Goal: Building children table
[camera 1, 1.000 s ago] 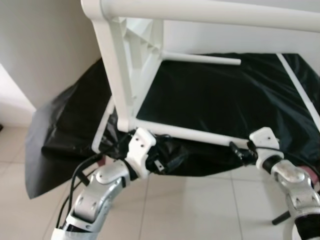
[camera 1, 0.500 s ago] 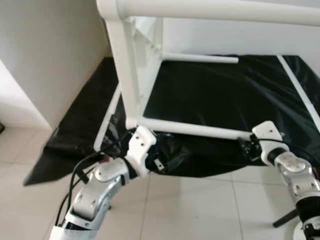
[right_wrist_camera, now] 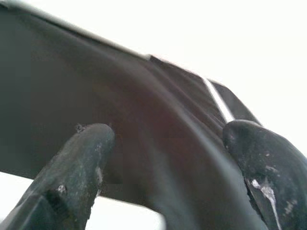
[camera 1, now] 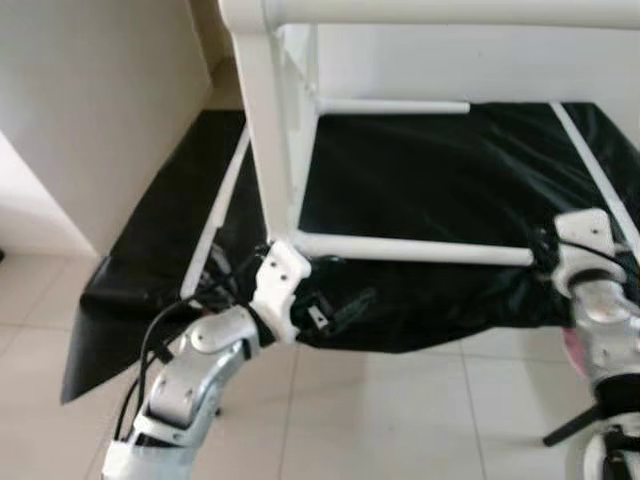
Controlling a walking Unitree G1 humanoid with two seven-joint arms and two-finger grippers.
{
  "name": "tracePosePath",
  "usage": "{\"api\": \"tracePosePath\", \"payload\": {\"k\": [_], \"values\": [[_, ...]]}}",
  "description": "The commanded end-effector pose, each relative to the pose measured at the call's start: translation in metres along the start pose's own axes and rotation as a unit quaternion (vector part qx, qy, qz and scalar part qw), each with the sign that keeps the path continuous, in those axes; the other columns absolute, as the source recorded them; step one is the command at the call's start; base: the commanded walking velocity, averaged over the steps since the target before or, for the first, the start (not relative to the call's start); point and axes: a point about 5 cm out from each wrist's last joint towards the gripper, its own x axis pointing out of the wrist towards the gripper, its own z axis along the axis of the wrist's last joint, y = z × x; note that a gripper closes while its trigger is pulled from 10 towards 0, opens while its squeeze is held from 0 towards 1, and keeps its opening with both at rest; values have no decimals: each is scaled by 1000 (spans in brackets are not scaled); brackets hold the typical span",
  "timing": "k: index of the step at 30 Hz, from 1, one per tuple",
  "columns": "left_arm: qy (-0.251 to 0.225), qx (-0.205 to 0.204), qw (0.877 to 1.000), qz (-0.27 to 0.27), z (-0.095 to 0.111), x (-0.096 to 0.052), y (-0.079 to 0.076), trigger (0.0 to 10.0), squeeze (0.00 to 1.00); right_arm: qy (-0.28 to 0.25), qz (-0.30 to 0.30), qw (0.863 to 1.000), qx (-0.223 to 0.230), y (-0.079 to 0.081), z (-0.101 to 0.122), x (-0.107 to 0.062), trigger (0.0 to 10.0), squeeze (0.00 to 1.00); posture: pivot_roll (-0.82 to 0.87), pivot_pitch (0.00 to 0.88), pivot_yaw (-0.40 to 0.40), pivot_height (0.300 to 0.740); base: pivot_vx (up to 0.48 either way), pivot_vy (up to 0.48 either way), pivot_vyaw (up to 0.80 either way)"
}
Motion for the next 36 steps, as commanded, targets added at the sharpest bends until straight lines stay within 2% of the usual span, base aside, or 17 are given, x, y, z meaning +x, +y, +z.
{"api": "tracePosePath", "payload": {"k": [1, 4, 6, 8, 9, 10, 12, 14, 18, 21, 24, 25, 26, 28, 30, 32, 36], "values": [[-4, -3, 999, 33, 1, 1, 12, 10000, 0, -52, 18, 998, 20, 19, 15, -11, 10000, 0, 11, 0, 32, 740, 0, 0, 0], [-9, -5, 999, 32, 3, 3, 13, 10000, 0, -67, 21, 997, 22, 27, 20, -15, 10000, 0, 11, 0, 32, 740, 0, 0, 0], [-12, -10, 999, 38, 4, 7, 15, 10000, 0, -93, 6, 996, 10, 32, 27, -21, 10000, 0, 8, 0, 29, 740, 0, 0, 0], [-10, -36, 998, 59, 2, 16, 23, 10000, 0, -142, -15, 990, -20, 43, 43, -28, 10000, 0, 3, 0, 30, 740, 0, 0, 0], [-10, -36, 998, 59, 2, 16, 23, 10000, 0, -142, -15, 990, -20, 43, 43, -28, 10000, 0, 3, 0, 30, 740, 0, 0, 0], [7, -53, 995, 88, -5, 26, 32, 10000, 0, -187, -43, 980, -53, 54, 61, -32, 10000, 0, -13, 0, 40, 740, 0, 0, 0], [13, -54, 994, 99, -7, 30, 35, 10000, 0, -208, -51, 975, -60, 59, 70, -33, 10000, 0, -13, 0, 40, 740, 0, 0, 0], [22, -64, 992, 106, -10, 37, 39, 10000, 0, -250, -73, 963, -67, 64, 90, -33, 10000, 0, -18, 0, 45, 740, 0, 0, 0], [29, -74, 991, 106, -13, 47, 43, 10000, 0, -314, -134, 933, -110, 62, 124, -27, 10000, 0, -21, 0, 51, 740, 0, 0, 0], [34, -75, 990, 112, -14, 49, 44, 10000, 0, -320, -146, 929, -113, 60, 130, -24, 10000, 0, -18, 0, 50, 740, 0, 0, 0], [54, -90, 984, 141, -20, 57, 52, 10000, 0, -350, -177, 910, -135, 54, 155, -10, 10000, 0, -15, 0, 50, 740, 0, 0, 0], [54, -90, 984, 141, -20, 57, 52, 10000, 0, -350, -177, 910, -135, 54, 155, -10, 10000, 0, -15, 0, 50, 740, 0, 0, 0], [66, -120, 976, 169, -25, 64, 59, 10000, 0, -372, -194, 894, -154, 49, 176, 1, 10000, 0, -12, 0, 48, 740, 0, 0, 0], [66, -120, 976, 169, -25, 64, 59, 10000, 0, -372, -194, 894, -154, 49, 176, 1, 10000, 0, -12, 0, 48, 740, 0, 0, 0], [69, -135, 970, 189, -25, 72, 63, 10000, 0, -389, -198, 884, -167, 46, 190, 8, 10000, 0, -6, 0, 42, 740, 0, 0, 0], [69, -135, 970, 189, -25, 72, 63, 10000, 0, -389, -198, 884, -167, 46, 190, 8, 10000, 0, -6, 0, 42, 740, 0, 0, 0], [62, -141, 965, 211, -16, 85, 69, 10000, 0, -401, -207, 872, -191, 42, 204, 13, 10000, 0, -9, 0, 45, 740, 0, 0, 0]]}}
